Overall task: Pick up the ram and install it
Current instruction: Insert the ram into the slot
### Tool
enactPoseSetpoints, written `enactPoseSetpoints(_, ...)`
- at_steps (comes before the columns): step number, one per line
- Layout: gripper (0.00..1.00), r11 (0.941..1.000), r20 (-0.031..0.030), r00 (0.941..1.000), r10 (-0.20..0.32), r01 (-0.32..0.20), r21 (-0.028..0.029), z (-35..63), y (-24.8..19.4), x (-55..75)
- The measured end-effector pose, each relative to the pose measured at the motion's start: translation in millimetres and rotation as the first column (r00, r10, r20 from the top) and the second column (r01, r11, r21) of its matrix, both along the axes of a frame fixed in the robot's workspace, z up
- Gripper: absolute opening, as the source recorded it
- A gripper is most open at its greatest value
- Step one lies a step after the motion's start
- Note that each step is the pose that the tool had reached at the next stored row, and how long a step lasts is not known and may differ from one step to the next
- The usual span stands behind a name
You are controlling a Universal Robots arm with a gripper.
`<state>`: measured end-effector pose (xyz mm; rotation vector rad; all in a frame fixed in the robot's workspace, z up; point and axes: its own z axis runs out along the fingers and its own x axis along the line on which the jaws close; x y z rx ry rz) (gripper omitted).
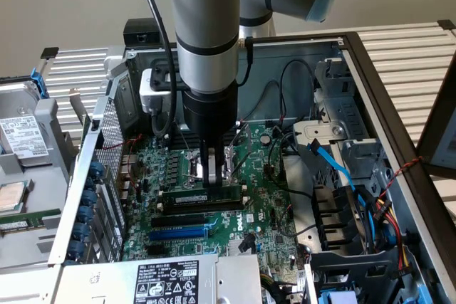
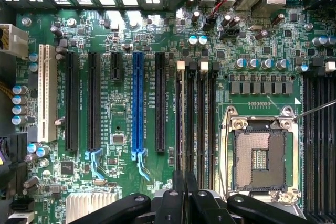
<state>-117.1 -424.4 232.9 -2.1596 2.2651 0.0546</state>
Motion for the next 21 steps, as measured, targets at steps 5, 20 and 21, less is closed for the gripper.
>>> enactPoseSetpoints(5,0.13,1.0000,0.0001,1.0000,0.000,0.000,0.0001,-0.2,0.0,0.0)
enactPoseSetpoints(20,0.13,1.0000,-0.0315,0.9995,0.000,0.000,0.0004,5.9,-2.5,0.3)
enactPoseSetpoints(21,0.13,1.0000,-0.0307,0.9995,0.000,0.000,0.0007,5.9,-2.7,0.6)
